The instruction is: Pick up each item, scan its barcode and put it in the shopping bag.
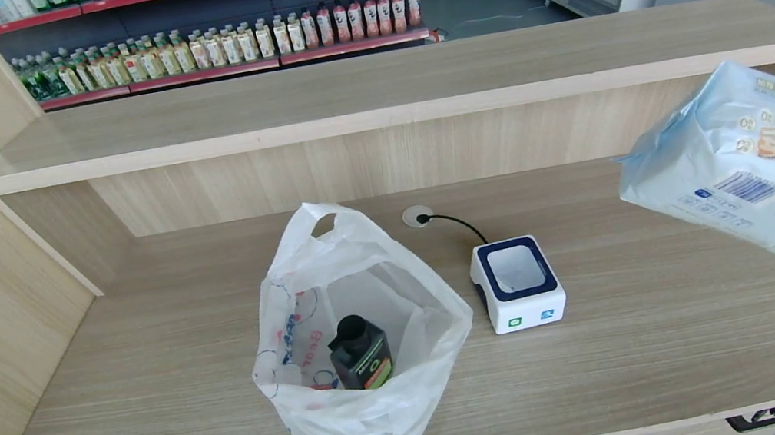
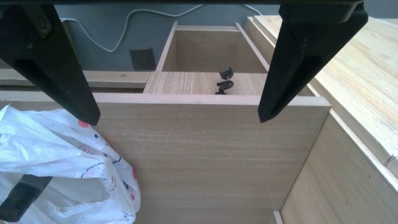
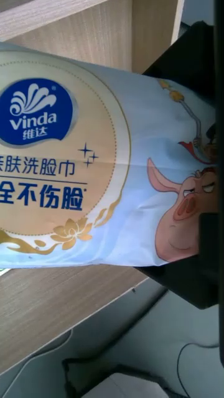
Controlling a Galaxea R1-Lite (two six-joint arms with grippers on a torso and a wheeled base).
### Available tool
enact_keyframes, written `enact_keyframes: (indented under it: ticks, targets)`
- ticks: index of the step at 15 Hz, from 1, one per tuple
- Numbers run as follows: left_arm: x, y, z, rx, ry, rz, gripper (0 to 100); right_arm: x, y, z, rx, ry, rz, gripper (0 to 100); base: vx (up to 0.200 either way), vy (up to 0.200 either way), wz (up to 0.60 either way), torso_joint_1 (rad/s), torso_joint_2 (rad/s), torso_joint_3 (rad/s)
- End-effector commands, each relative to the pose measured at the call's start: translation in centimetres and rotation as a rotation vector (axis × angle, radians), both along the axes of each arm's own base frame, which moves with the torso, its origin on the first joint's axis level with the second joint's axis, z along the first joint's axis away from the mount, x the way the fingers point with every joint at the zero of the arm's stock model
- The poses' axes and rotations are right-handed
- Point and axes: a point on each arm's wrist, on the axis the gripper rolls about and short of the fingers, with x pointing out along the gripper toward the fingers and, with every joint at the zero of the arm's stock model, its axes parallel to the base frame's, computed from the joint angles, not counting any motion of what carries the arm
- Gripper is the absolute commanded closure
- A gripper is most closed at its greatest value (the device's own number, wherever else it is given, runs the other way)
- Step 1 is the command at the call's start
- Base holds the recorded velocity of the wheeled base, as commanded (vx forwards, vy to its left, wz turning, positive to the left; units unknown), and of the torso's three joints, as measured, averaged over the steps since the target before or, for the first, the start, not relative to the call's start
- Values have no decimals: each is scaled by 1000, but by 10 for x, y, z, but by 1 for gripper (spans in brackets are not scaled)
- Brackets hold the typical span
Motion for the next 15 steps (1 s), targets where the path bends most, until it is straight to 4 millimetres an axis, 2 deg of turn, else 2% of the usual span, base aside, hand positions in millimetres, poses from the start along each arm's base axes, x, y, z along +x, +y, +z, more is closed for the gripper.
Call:
enact_keyframes:
  ticks: [1, 4, 8, 11, 15]
  targets:
    - [0, 0, 0, 0, -1, 1, 0, 1, 0, 0, 10, 10, -5, 100, 0, 0, 600, -2, -2, 2]
    - [0, 0, 0, 0, 1, 1, 0, 2, 3, 0, 9, 33, -38, 100, 0, 0, 600, 1, 1, 2]
    - [0, 0, 0, 0, 1, 1, 0, -7, 15, 5, -32, 56, -176, 100, 0, 0, 0, 0, 0, 0]
    - [0, 0, 0, 0, -1, 1, 0, -19, 21, 1, -168, 45, -315, 100, 0, 0, 0, 0, 0, 0]
    - [0, 0, 0, 0, 1, 2, 0, -25, 25, -4, -288, 48, -419, 100, 0, 0, 0, 0, 0, 0]
